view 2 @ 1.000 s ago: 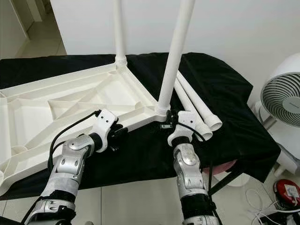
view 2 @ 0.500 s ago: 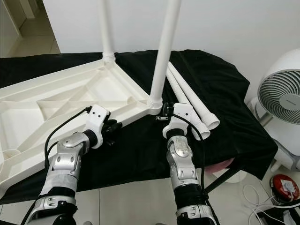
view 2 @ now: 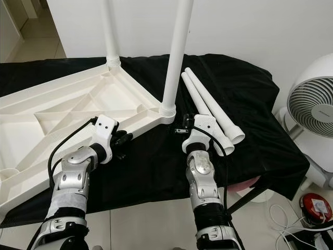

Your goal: Building children table

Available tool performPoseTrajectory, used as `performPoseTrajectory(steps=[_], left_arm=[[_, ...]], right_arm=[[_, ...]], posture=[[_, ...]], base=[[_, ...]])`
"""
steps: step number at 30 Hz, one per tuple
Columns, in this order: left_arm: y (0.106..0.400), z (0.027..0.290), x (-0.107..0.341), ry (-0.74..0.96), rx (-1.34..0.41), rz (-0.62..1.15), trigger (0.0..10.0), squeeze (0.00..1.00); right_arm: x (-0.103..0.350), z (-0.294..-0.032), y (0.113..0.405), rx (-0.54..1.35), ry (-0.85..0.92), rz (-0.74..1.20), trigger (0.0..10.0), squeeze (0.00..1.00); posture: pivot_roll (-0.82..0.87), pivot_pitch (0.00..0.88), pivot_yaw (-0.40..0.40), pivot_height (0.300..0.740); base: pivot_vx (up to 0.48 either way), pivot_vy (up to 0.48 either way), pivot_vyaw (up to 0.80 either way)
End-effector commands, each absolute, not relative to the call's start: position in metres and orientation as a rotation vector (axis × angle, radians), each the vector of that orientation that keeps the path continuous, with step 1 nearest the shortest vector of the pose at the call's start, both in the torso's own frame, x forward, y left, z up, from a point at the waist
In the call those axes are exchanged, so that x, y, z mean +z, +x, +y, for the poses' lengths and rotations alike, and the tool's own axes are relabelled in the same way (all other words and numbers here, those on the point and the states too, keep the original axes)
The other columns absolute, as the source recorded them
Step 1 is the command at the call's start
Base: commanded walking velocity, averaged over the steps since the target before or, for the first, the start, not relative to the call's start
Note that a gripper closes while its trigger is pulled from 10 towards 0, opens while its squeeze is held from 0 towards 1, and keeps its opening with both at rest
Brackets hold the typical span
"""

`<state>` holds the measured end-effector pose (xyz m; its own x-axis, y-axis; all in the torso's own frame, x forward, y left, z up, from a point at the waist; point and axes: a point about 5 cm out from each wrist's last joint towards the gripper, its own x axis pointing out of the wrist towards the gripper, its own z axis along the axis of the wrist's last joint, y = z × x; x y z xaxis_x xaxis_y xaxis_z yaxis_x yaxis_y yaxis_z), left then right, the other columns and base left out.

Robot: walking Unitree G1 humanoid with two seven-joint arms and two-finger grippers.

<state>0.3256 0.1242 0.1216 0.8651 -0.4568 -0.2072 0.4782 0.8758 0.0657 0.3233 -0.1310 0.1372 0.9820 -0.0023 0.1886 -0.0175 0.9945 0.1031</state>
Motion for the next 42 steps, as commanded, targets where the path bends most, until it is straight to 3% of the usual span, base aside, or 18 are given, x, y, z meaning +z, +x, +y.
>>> performPoseTrajectory(steps=[1, 2, 3, 5, 10, 11, 12, 16, 27, 28, 29, 32, 33, 42], left_arm=[[0.332, 0.153, 0.135, 0.107, 0.171, 0.086, 2.9, 0.0], [0.332, 0.153, 0.135, 0.107, 0.171, 0.086, 2.9, 0.0], [0.333, 0.144, 0.136, 0.082, 0.1, 0.079, 10.0, 0.3], [0.332, 0.122, 0.141, 0.061, -0.087, 0.041, 10.0, 1.0], [0.33, 0.107, 0.145, 0.08, -0.209, 0.006, 10.0, 1.0], [0.327, 0.1, 0.149, 0.09, -0.276, -0.028, 10.0, 0.64], [0.324, 0.094, 0.153, 0.097, -0.335, -0.063, 10.0, 0.0], [0.32, 0.09, 0.159, 0.11, -0.399, -0.106, 10.0, 0.0], [0.324, 0.118, 0.151, 0.21, -0.375, -0.099, 10.0, 0.0], [0.325, 0.124, 0.147, 0.219, -0.373, -0.083, 10.0, 0.09], [0.328, 0.131, 0.142, 0.257, -0.35, -0.059, 10.0, 0.91], [0.331, 0.141, 0.138, 0.324, -0.334, -0.038, 10.0, 0.83], [0.332, 0.147, 0.137, 0.359, -0.342, -0.026, 10.0, 0.0], [0.333, 0.182, 0.139, 0.506, -0.352, 0.026, 10.0, 0.0]], right_arm=[[0.136, -0.13, 0.324, 0.009, 0.095, -0.189, 10.0, 0.0], [0.136, -0.13, 0.324, 0.009, 0.095, -0.189, 10.0, 0.0], [0.136, -0.13, 0.324, 0.01, 0.093, -0.188, 10.0, 0.0], [0.134, -0.131, 0.324, 0.014, 0.088, -0.185, 10.0, 0.0], [0.133, -0.13, 0.324, 0.016, 0.084, -0.184, 10.0, 0.0], [0.133, -0.13, 0.324, 0.017, 0.084, -0.184, 10.0, 0.0], [0.132, -0.129, 0.323, 0.019, 0.083, -0.184, 10.0, 0.0], [0.132, -0.127, 0.323, 0.021, 0.083, -0.183, 10.0, 0.0], [0.13, -0.127, 0.322, 0.018, 0.09, -0.186, 10.0, 0.0], [0.129, -0.128, 0.321, 0.016, 0.09, -0.186, 10.0, 0.0], [0.129, -0.129, 0.321, 0.015, 0.089, -0.188, 10.0, 0.0], [0.13, -0.13, 0.32, 0.014, 0.084, -0.191, 10.0, 0.0], [0.13, -0.13, 0.32, 0.012, 0.082, -0.193, 10.0, 0.0], [0.125, -0.137, 0.314, -0.018, 0.076, -0.186, 10.0, 0.0]], posture=[[-0.1, 0.0, -0.005, 0.74], [-0.1, 0.0, -0.005, 0.74], [-0.09, 0.0, -0.003, 0.74], [-0.09, 0.0, 0.0, 0.74], [-0.09, 0.0, 0.002, 0.74], [-0.09, 0.0, 0.004, 0.74], [-0.09, 0.0, 0.007, 0.74], [-0.08, 0.0, 0.009, 0.74], [-0.08, 0.0, 0.02, 0.74], [-0.08, 0.0, 0.021, 0.74], [-0.08, 0.0, 0.025, 0.74], [-0.08, 0.0, 0.027, 0.74], [-0.08, 0.0, 0.035, 0.74], [-0.08, 0.0, 0.057, 0.74]], base=[[0.0, 0.0, 0.0], [0.0, 0.0, 0.0], [0.0, 0.0, 0.0], [0.0, 0.0, 0.0], [0.0, 0.0, 0.0], [0.0, 0.0, 0.0], [0.0, 0.0, 0.0], [0.0, 0.0, 0.0], [0.0, 0.0, 0.0], [0.0, 0.0, 0.0], [0.0, 0.0, 0.0], [0.0, 0.0, 0.0], [0.0, 0.0, 0.0], [0.0, 0.0, 0.0]])
